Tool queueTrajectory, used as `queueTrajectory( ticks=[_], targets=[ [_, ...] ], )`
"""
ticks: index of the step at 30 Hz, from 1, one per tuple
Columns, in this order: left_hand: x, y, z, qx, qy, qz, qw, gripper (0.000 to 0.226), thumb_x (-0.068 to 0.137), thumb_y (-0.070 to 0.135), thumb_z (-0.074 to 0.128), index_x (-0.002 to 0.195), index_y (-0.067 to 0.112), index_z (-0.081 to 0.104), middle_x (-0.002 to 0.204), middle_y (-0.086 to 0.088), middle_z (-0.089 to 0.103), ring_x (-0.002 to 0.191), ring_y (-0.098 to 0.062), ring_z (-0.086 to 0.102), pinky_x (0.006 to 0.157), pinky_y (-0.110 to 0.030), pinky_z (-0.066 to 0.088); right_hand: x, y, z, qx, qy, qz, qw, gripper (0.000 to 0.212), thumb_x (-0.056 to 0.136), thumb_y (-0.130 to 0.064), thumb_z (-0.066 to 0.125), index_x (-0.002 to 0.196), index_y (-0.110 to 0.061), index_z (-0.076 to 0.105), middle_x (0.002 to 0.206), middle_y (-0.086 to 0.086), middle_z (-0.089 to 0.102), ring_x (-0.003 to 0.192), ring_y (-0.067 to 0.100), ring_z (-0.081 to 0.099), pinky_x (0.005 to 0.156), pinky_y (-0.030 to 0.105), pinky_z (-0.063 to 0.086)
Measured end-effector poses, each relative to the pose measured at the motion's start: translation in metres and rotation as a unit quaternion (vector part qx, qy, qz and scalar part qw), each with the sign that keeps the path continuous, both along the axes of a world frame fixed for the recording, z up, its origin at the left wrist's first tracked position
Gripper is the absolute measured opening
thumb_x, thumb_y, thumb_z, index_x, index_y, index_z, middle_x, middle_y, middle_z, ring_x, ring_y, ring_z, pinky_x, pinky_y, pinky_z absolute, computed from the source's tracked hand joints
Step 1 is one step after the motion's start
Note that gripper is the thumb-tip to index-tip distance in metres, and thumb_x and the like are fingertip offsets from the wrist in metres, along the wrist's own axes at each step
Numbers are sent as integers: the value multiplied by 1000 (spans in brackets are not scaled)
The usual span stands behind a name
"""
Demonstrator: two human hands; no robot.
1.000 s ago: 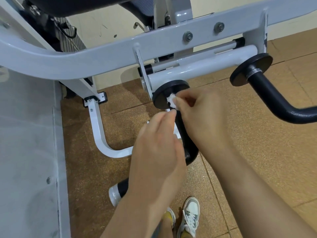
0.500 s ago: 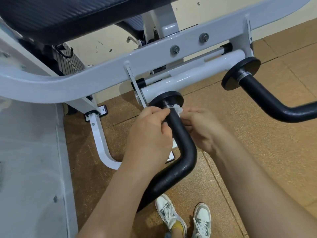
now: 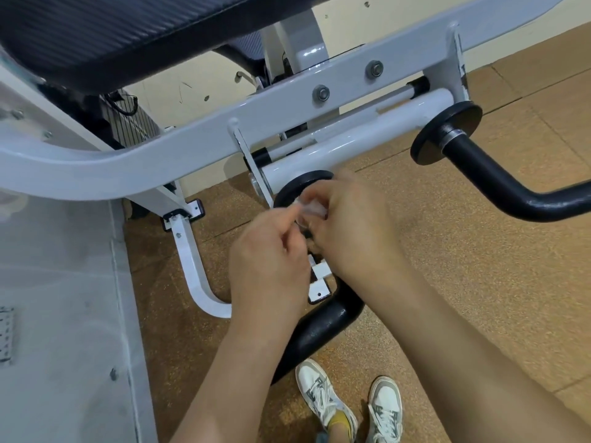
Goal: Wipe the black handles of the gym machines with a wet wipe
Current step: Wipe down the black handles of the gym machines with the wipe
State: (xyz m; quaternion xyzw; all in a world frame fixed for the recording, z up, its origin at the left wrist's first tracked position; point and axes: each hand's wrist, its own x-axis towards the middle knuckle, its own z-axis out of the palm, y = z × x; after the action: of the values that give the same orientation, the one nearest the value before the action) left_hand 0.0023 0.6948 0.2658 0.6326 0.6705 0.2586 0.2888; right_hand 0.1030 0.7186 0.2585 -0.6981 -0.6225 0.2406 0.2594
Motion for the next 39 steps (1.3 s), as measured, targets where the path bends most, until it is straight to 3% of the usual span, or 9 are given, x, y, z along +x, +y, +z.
queueTrajectory(
  ticks=[3,5,9,12,16,20,30,34,39],
  targets=[
    [10,-1,2,-46,-38,23,998,18,95,31,53,88,26,68,70,12,65,73,-11,62,76,-34,53,14,-14,9,-25,40,43,998,28,86,-3,55,105,-19,67,92,-7,70,88,9,62,80,22,49],
    [15,3,3,-43,-41,43,997,29,92,43,54,77,25,70,70,4,70,70,-12,65,70,-36,54,21,-26,9,-42,176,15,983,38,87,7,50,112,-17,66,92,-11,73,93,-4,63,81,8,46],
    [22,17,4,-42,0,121,992,37,86,47,62,57,24,62,54,3,63,53,-6,57,53,-24,44,30,-35,-2,-46,381,-148,912,38,91,8,48,111,-19,66,96,-5,73,81,1,69,77,20,55],
    [17,23,-5,-108,-78,176,975,31,82,34,71,55,24,61,55,4,64,54,-7,62,62,-24,49,32,-40,-4,-50,352,-151,922,33,88,7,54,95,-21,70,89,-7,73,80,2,69,74,16,53],
    [10,27,-11,-251,-305,268,879,6,85,5,68,81,9,65,87,-14,70,67,-19,72,70,-32,60,32,-45,-4,-73,328,-129,933,30,86,4,56,89,-21,73,85,-9,74,86,2,69,83,23,52],
    [16,26,-6,-283,-423,269,818,10,93,7,58,87,1,64,79,-15,71,62,-17,72,63,-28,60,34,-43,-7,-89,313,-132,936,27,86,0,57,91,-20,73,86,-9,74,88,2,68,86,26,53],
    [9,9,-11,-342,-282,171,880,13,93,4,56,89,2,69,92,-17,71,74,-22,73,68,-31,61,37,-47,-6,-106,314,-117,936,28,87,0,56,87,-21,75,86,-8,74,86,6,69,83,29,55],
    [14,32,-2,-306,-336,273,848,12,91,-4,54,92,1,65,94,-19,68,83,-28,70,70,-38,61,38,-46,-5,-115,302,-115,939,25,88,-3,56,88,-20,75,87,-7,75,87,6,69,86,33,54],
    [11,12,10,-352,-268,155,884,25,94,0,50,75,13,59,82,-12,67,69,-19,70,53,-22,58,40,-49,-5,-113,299,-114,941,26,88,-3,57,84,-21,74,83,-7,75,82,8,70,83,34,56]
  ],
)
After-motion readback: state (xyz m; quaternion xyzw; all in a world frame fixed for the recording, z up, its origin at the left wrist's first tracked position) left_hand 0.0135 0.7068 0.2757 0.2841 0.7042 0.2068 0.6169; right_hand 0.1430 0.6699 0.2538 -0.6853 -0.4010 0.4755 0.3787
